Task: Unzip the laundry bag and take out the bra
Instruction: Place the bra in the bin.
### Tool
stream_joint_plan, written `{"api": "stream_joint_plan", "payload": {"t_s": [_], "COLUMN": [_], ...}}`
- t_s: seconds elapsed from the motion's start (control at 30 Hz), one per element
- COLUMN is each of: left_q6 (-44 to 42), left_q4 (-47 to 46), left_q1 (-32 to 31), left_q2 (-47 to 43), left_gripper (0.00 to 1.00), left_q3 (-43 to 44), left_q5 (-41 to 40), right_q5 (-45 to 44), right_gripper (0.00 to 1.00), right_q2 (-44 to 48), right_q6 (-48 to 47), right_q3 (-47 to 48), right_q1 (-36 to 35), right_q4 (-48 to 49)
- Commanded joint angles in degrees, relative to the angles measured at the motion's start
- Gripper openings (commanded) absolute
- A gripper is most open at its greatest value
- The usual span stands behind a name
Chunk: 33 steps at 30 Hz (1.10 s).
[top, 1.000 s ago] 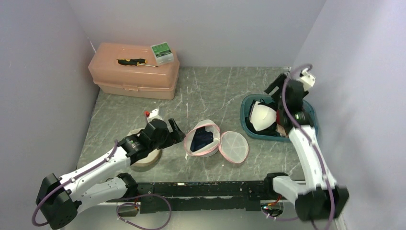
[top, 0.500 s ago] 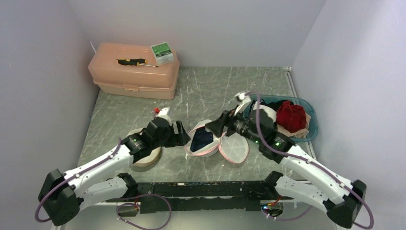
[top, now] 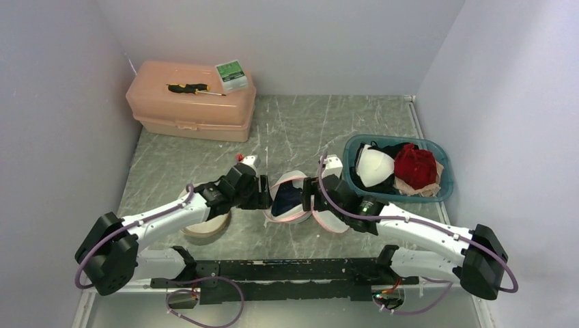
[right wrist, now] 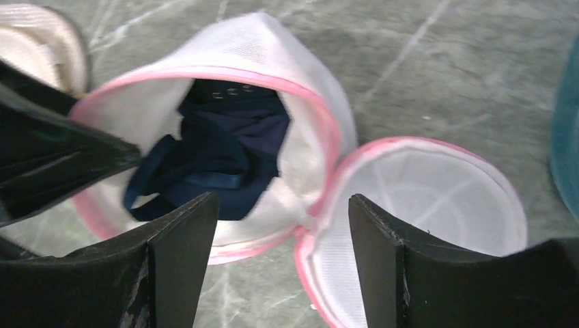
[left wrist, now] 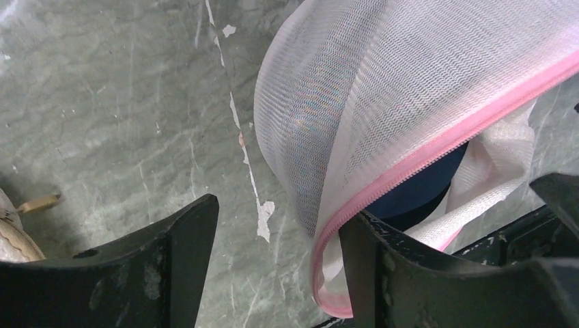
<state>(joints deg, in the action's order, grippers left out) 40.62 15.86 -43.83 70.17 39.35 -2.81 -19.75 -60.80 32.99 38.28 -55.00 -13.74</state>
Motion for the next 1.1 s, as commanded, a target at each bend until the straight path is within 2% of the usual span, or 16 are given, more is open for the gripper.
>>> {"api": "stream_joint_plan", "payload": {"t_s": [0.0,0.07,0.2,0.4,0.63,0.7,0.8,0.87,0.9,1.07], "left_q6": [-1.9,-1.7,-1.0,-1.0,-1.4,-1.7,-2.4,-3.2,-3.4,-4.1], "left_q4": [-3.5,-4.9,-8.3,-10.8,-10.4,-10.6,-9.9,-9.3,-9.2,-8.3], "left_q1": [0.1,0.1,0.1,0.1,0.0,0.0,0.1,0.1,0.0,0.0], "left_q2": [0.0,-0.6,-3.1,-4.4,-1.7,-1.6,-1.9,-2.2,-2.6,-8.2], "left_gripper": [0.65,0.58,0.52,0.47,0.35,0.25,0.04,0.03,0.03,0.03], "left_q3": [1.7,1.0,-1.0,-2.2,0.0,0.4,1.4,2.2,2.6,4.8], "left_q5": [0.1,1.1,2.3,3.6,5.2,5.6,5.4,5.2,4.9,1.3], "right_q5": [-7.2,-3.2,5.6,11.6,12.6,11.7,9.2,7.1,6.3,2.4], "right_gripper": [0.74,0.74,0.72,0.66,0.41,0.31,0.15,0.03,0.0,0.0], "right_q2": [2.0,1.4,-0.4,-2.4,-6.6,-5.3,-2.6,-1.4,-1.0,1.1], "right_q6": [4.0,4.5,5.0,4.0,4.0,2.8,0.2,-2.5,-4.0,-12.6], "right_q3": [-2.9,-3.7,-5.4,-4.4,-2.7,-2.3,-0.6,1.1,2.2,10.6], "right_q1": [1.5,4.0,8.4,8.7,8.8,8.7,8.2,7.8,7.7,5.6], "right_q4": [-1.4,0.3,5.1,9.3,8.4,7.4,4.3,2.3,1.1,-4.6]}}
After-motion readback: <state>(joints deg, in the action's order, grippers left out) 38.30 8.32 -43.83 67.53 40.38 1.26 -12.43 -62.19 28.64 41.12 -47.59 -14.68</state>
